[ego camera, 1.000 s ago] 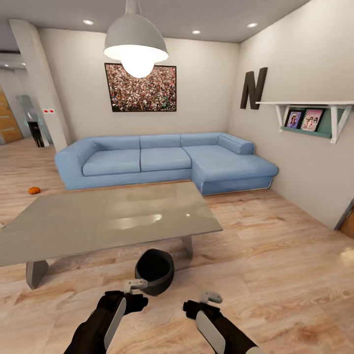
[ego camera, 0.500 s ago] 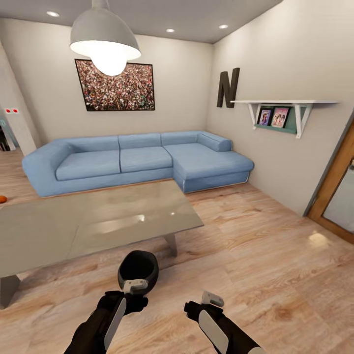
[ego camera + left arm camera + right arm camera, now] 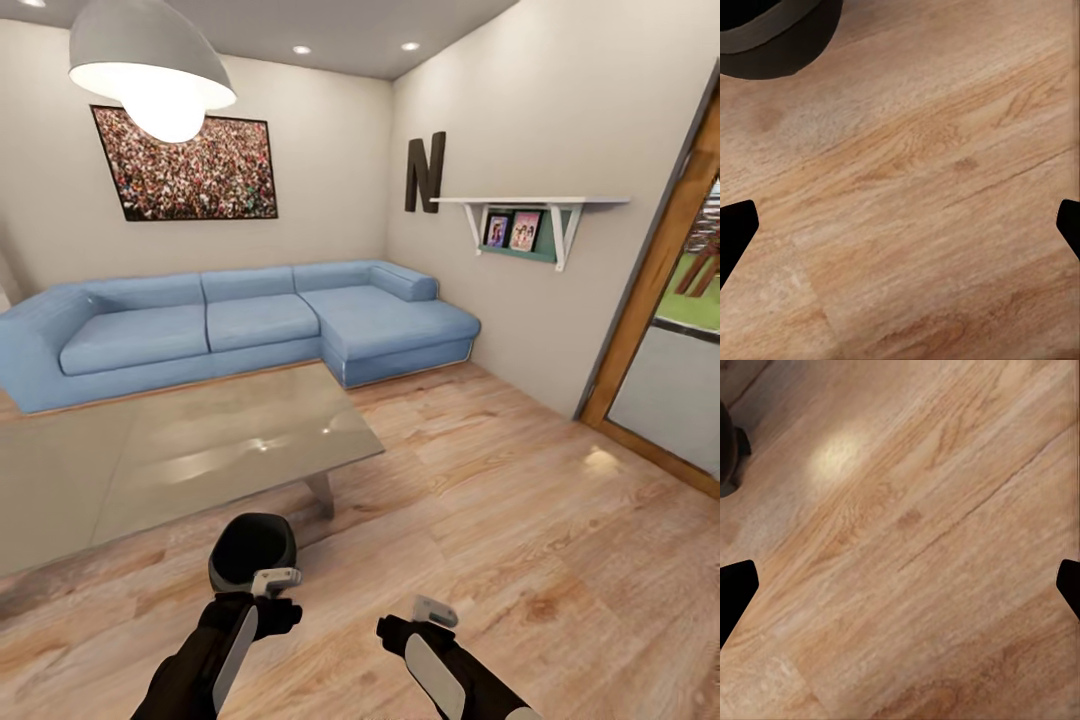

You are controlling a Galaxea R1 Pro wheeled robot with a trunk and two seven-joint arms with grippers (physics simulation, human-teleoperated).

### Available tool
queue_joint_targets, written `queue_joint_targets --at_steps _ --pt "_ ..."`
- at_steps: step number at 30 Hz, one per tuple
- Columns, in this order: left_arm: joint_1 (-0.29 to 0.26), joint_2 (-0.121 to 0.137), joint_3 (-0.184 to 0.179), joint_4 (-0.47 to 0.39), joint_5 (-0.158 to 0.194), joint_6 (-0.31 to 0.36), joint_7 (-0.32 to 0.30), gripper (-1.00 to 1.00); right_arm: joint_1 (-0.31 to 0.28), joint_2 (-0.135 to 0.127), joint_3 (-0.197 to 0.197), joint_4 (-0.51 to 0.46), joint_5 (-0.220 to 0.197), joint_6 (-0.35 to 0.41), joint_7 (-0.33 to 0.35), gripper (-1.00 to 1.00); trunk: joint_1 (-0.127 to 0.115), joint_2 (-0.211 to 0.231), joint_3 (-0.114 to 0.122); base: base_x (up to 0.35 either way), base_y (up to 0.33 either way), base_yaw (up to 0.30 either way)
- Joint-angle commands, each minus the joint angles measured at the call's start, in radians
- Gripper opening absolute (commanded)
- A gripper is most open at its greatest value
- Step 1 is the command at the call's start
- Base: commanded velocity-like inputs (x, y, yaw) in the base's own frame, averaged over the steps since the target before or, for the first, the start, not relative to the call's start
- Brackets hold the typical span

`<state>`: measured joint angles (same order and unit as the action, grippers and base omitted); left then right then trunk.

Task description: Place each of the two pumpkins and all three candles from the living room inside a cabinet in the living room (use any cabinet), then make sure every cabinet is closed, and position the cauldron so it is next to a table in the living room.

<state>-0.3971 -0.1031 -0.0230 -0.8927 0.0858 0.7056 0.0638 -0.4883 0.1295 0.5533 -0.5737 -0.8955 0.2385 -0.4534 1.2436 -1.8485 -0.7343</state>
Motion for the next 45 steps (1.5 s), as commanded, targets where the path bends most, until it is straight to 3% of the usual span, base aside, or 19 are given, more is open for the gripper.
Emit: queue_joint_targets --at_steps 1,25,45 --pt "0.0 0.0 -0.001 -0.002 0.009 0.005 0.007 1.0 -0.001 -0.001 0.005 -0.001 -0.005 0.001 -0.007 1.0 0.0 -0.001 -0.002 0.0 0.0 -0.211" --pt "0.0 0.0 0.003 -0.002 0.01 0.005 0.007 1.0 -0.001 -0.006 0.005 0.008 -0.006 -0.004 0.004 1.0 0.0 -0.001 -0.03 -0.003 0.002 -0.211" --pt "0.0 0.0 0.002 -0.002 0.011 0.005 0.007 1.0 -0.001 -0.009 0.004 0.021 -0.006 -0.004 0.005 1.0 0.0 -0.001 -0.054 -0.164 0.095 -0.211"
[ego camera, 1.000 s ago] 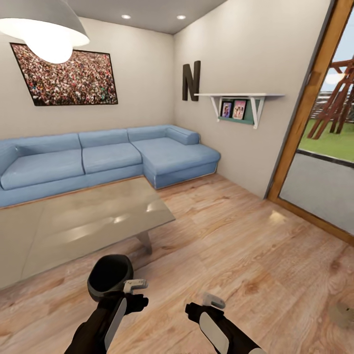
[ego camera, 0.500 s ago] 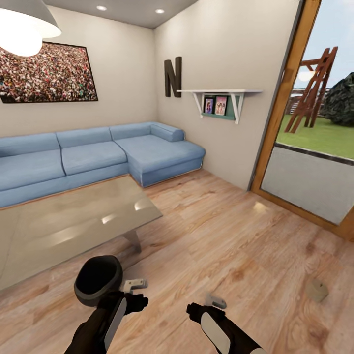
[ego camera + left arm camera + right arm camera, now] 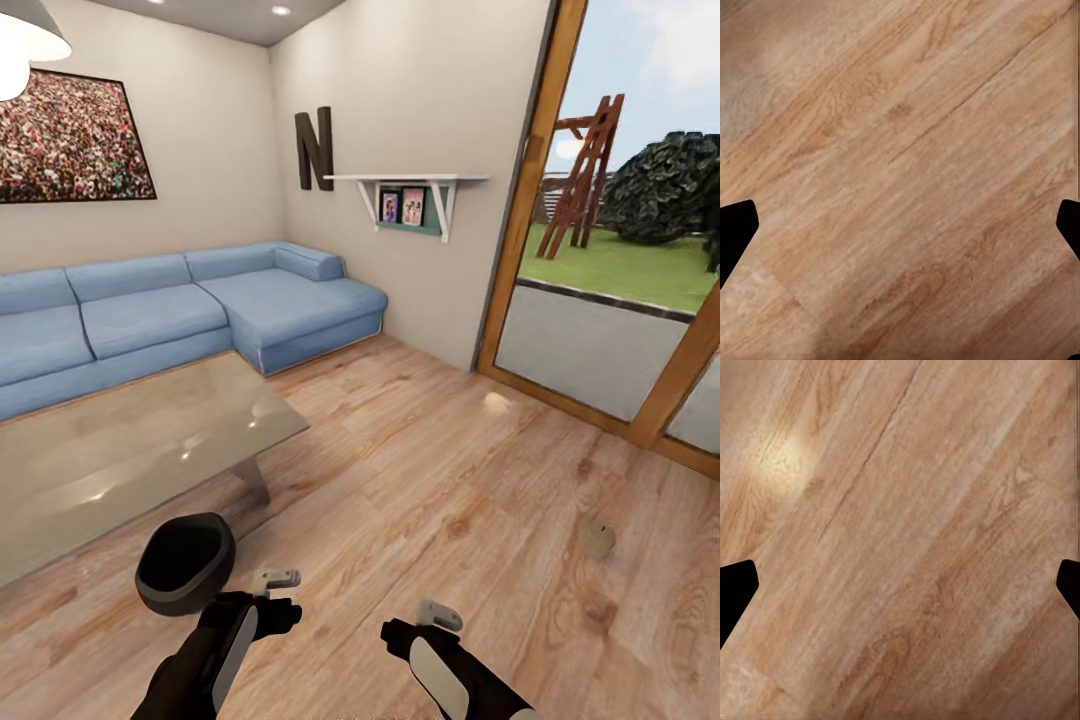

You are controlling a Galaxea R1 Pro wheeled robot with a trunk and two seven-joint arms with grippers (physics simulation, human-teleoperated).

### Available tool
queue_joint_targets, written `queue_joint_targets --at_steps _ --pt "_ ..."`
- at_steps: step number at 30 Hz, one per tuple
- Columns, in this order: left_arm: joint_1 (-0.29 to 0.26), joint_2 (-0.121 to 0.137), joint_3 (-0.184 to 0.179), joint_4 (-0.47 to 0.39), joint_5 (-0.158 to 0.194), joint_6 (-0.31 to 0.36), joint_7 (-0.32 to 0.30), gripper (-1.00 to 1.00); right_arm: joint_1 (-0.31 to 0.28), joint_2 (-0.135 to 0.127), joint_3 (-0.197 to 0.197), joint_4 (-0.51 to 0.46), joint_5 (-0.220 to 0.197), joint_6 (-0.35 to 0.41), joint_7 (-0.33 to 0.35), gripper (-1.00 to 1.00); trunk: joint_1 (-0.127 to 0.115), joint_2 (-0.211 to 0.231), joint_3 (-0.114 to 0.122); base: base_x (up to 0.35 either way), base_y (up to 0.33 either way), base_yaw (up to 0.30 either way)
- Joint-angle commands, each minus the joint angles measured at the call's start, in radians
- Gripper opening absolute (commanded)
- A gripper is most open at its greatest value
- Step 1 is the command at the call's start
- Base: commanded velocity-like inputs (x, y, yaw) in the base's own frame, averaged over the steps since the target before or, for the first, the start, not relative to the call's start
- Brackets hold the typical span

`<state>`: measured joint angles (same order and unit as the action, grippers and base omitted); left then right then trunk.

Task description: Place each of the two pumpkins and all three candles from the living room inside a cabinet in the living room (use any cabinet), then make sure every cabinet is closed, and position the cauldron so it is next to a table in the living room.

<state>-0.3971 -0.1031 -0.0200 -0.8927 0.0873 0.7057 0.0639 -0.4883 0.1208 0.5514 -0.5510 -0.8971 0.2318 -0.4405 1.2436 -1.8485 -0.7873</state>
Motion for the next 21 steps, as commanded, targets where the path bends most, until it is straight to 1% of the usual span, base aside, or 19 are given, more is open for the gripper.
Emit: queue_joint_targets --at_steps 1,21 --pt "0.0 0.0 -0.001 -0.002 0.009 0.005 0.007 1.0 -0.001 -0.001 0.005 -0.001 -0.006 0.003 -0.007 1.0 0.0 0.0 -0.002 -0.01 0.007 -0.211" --pt "0.0 0.001 -0.002 -0.002 0.013 0.005 0.005 1.0 -0.001 0.0 0.005 0.012 -0.012 0.003 -0.008 1.0 0.0 0.0 -0.026 -0.001 0.001 -0.211"
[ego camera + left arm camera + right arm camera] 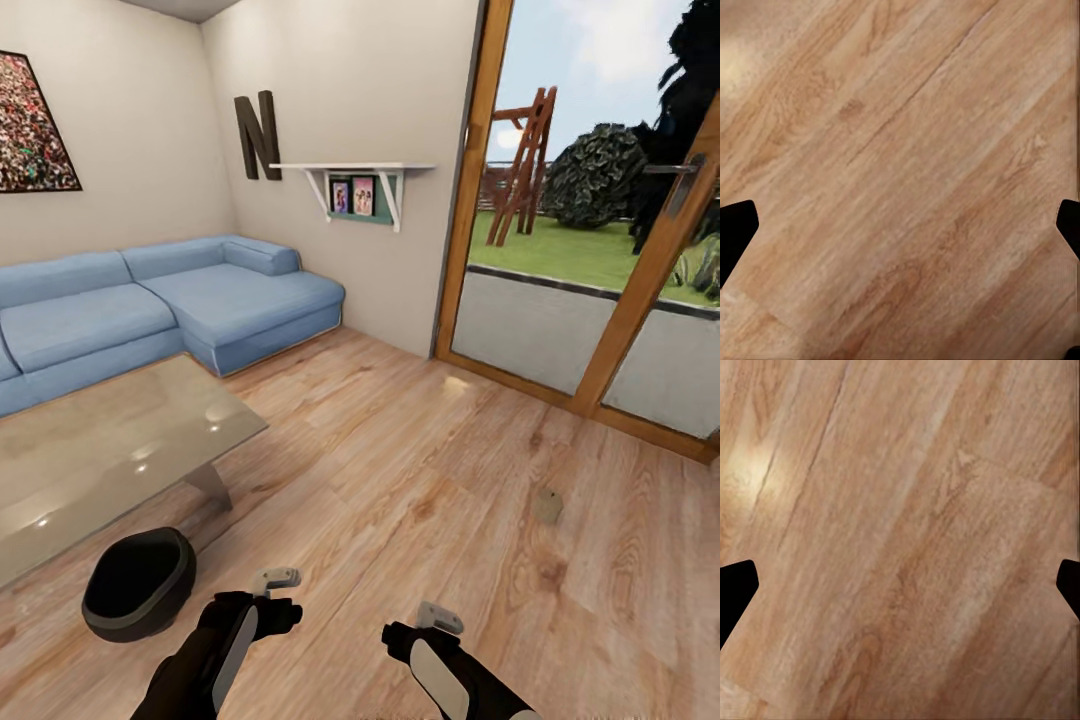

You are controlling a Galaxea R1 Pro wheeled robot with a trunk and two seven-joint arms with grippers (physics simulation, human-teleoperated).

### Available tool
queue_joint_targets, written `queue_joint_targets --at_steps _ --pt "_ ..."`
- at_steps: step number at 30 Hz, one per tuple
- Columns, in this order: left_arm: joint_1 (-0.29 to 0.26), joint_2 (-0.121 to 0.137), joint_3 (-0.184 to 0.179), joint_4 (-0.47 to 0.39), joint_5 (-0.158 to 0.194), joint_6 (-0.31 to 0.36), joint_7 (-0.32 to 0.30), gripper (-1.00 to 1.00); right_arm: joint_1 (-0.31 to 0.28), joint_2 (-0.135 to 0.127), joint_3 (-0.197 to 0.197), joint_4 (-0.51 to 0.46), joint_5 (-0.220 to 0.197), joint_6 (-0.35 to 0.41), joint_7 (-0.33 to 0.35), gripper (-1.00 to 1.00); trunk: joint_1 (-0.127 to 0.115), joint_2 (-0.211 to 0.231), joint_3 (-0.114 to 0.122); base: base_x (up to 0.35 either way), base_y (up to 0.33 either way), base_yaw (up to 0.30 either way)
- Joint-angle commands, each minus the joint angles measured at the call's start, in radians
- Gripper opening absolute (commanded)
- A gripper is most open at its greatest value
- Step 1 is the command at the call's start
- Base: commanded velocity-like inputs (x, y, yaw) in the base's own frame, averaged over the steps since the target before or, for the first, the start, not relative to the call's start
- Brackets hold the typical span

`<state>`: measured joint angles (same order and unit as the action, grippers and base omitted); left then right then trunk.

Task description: Place each of the two pumpkins and all three candles from the living room inside a cabinet in the living room (use any cabinet), then make sure every cabinet is closed, and position the cauldron so it is next to a table in the living room.

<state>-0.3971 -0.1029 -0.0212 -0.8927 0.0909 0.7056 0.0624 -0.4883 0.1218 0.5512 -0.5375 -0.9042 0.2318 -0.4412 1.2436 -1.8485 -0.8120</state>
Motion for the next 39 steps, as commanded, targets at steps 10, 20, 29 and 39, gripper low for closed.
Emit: queue_joint_targets --at_steps 10,20,29,39 --pt "0.0 0.001 -0.003 0.0 0.012 0.005 0.002 1.0 -0.001 -0.001 0.006 -0.001 -0.005 -0.003 -0.008 1.0 0.0 0.0 -0.013 0.0 0.0 -0.211" --pt "0.0 0.002 -0.003 -0.001 0.012 0.005 0.001 1.0 -0.001 -0.001 0.006 0.001 -0.008 -0.003 -0.008 1.0 0.0 0.0 -0.024 0.0 0.0 -0.211" --pt "0.0 0.002 -0.003 0.0 0.012 0.005 0.002 1.0 -0.001 -0.001 0.005 0.021 -0.019 -0.003 -0.007 1.0 0.0 0.0 -0.035 0.0 0.0 -0.211" --pt "0.0 0.002 -0.004 0.0 0.012 0.005 0.002 1.0 -0.001 -0.001 0.004 0.023 -0.019 -0.005 -0.007 1.0 0.0 0.0 -0.047 0.0 0.0 -0.211"
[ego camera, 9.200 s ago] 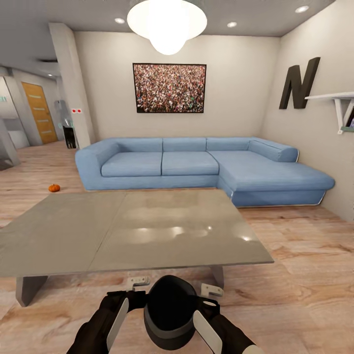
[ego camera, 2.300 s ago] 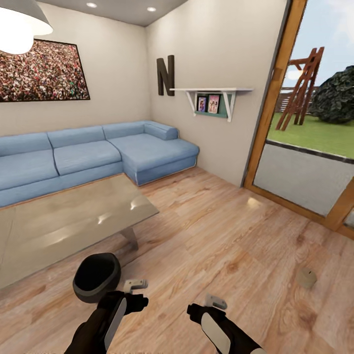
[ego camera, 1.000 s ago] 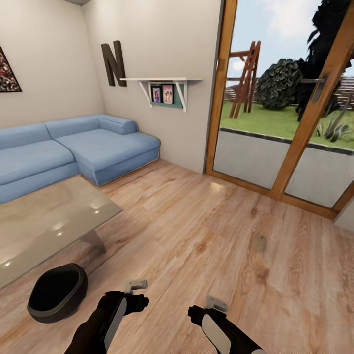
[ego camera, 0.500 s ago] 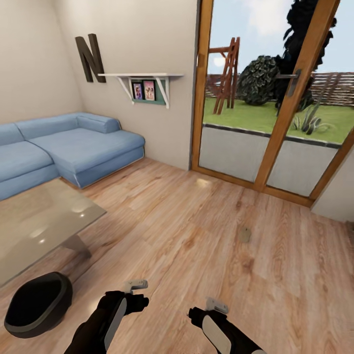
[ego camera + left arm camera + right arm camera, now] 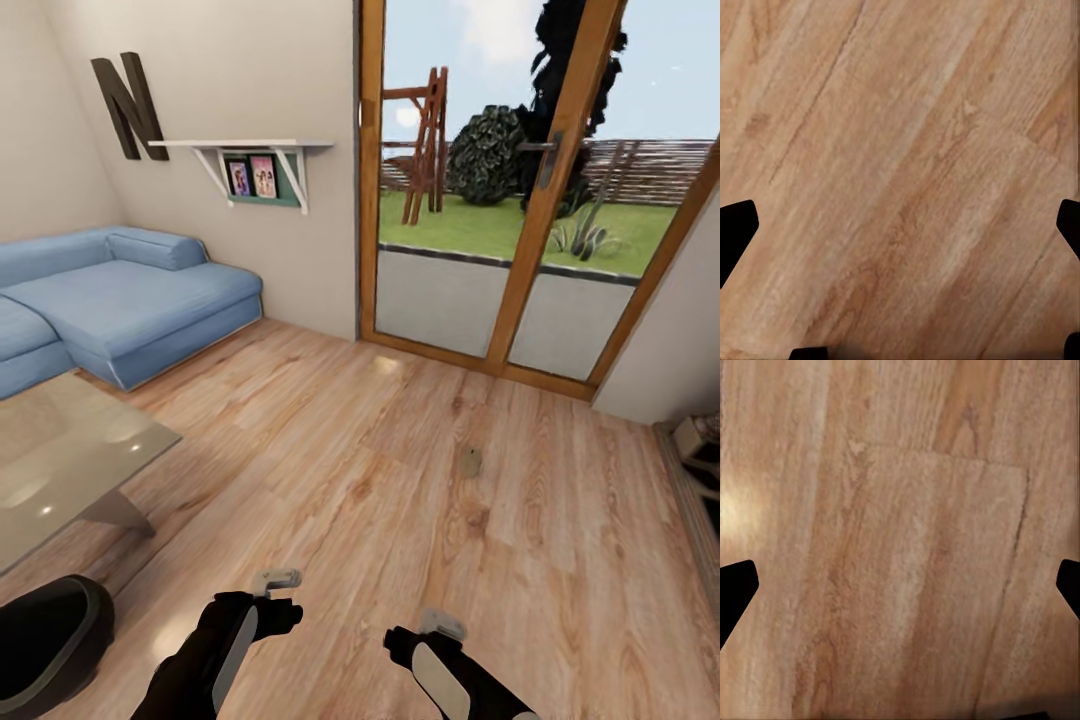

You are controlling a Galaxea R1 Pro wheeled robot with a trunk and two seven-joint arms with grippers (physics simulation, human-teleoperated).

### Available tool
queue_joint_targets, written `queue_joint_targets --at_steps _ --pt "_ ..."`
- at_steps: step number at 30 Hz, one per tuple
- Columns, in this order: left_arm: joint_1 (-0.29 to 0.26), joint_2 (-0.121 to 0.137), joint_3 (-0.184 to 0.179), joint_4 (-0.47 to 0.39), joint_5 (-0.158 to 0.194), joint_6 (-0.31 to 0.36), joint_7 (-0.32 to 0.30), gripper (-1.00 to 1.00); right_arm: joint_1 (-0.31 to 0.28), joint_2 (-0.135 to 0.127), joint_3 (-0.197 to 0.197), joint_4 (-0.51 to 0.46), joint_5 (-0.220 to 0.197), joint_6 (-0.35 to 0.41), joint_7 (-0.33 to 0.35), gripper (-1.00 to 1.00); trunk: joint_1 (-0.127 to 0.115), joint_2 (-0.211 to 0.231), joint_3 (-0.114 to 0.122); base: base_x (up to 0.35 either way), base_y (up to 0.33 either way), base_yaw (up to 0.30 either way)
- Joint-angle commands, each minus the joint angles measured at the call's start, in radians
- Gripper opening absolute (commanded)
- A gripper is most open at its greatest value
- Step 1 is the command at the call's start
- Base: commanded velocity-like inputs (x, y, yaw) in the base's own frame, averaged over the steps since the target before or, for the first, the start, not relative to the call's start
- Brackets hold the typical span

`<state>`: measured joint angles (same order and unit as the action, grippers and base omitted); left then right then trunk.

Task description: Place each of the two pumpkins and all three candles from the living room inside a cabinet in the living room (use any cabinet), then make sure every cabinet is closed, and position the cauldron so it is next to a table in the living room.

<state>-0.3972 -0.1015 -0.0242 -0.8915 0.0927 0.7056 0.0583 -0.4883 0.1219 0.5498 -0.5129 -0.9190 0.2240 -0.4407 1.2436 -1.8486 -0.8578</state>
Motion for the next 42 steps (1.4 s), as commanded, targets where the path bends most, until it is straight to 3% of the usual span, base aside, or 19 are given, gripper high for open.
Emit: queue_joint_targets --at_steps 1,10,26,42 --pt "0.0 0.0 -0.001 -0.001 0.009 0.005 0.006 1.0 -0.001 -0.001 0.006 0.0 -0.005 0.003 -0.007 1.0 0.0 0.0 -0.002 0.0 0.0 -0.211" --pt "0.0 0.0 -0.001 -0.002 0.01 0.005 0.006 1.0 -0.001 -0.001 0.005 0.009 -0.006 0.003 -0.007 1.0 0.0 0.0 -0.013 -0.041 0.0 -0.211" --pt "0.0 0.0 0.0 -0.001 0.01 0.005 0.008 1.0 -0.001 -0.001 0.005 0.009 -0.012 0.003 -0.007 1.0 0.0 0.0 -0.031 -0.205 0.0 -0.211" --pt "0.0 0.0 0.0 -0.002 0.01 0.005 0.008 1.0 -0.001 -0.001 0.006 0.01 -0.025 0.003 -0.007 1.0 0.0 0.0 -0.05 -0.053 0.0 -0.211"
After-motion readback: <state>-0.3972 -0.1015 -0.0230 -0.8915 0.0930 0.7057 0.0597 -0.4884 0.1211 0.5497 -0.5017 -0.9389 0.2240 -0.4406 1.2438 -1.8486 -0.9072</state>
